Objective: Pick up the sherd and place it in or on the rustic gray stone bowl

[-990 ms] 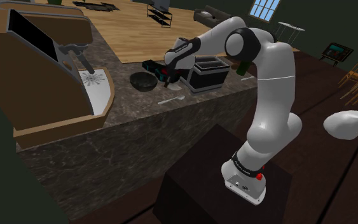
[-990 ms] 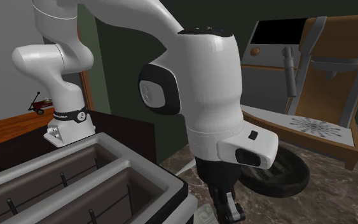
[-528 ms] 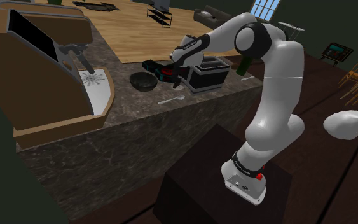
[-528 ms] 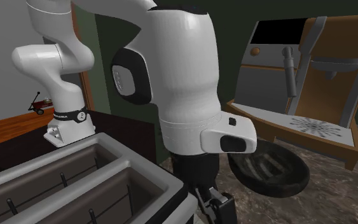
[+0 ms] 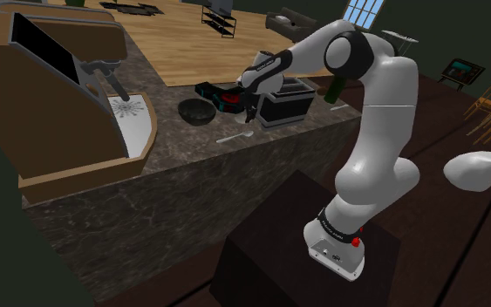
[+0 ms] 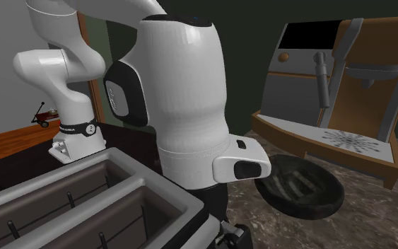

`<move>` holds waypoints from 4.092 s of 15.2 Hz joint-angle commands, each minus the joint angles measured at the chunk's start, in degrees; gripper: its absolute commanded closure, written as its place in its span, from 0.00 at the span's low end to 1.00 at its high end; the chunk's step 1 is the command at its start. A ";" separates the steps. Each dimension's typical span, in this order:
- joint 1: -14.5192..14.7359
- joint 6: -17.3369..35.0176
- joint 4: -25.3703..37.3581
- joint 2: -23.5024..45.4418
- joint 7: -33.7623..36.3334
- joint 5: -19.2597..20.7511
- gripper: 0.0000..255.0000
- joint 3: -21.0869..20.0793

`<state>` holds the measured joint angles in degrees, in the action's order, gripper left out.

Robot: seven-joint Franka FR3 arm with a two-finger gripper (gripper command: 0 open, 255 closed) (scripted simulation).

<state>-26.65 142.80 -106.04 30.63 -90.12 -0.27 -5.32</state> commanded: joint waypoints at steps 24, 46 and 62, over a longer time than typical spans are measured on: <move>-0.03 -0.99 0.45 -0.55 -0.05 0.01 1.00 -0.06; -0.45 -14.37 4.42 -9.98 0.03 -0.69 1.00 -0.53; 11.65 -20.07 17.49 -2.90 16.68 3.78 1.00 -3.57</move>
<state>-16.08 123.27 -90.01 26.79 -74.88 3.09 -8.72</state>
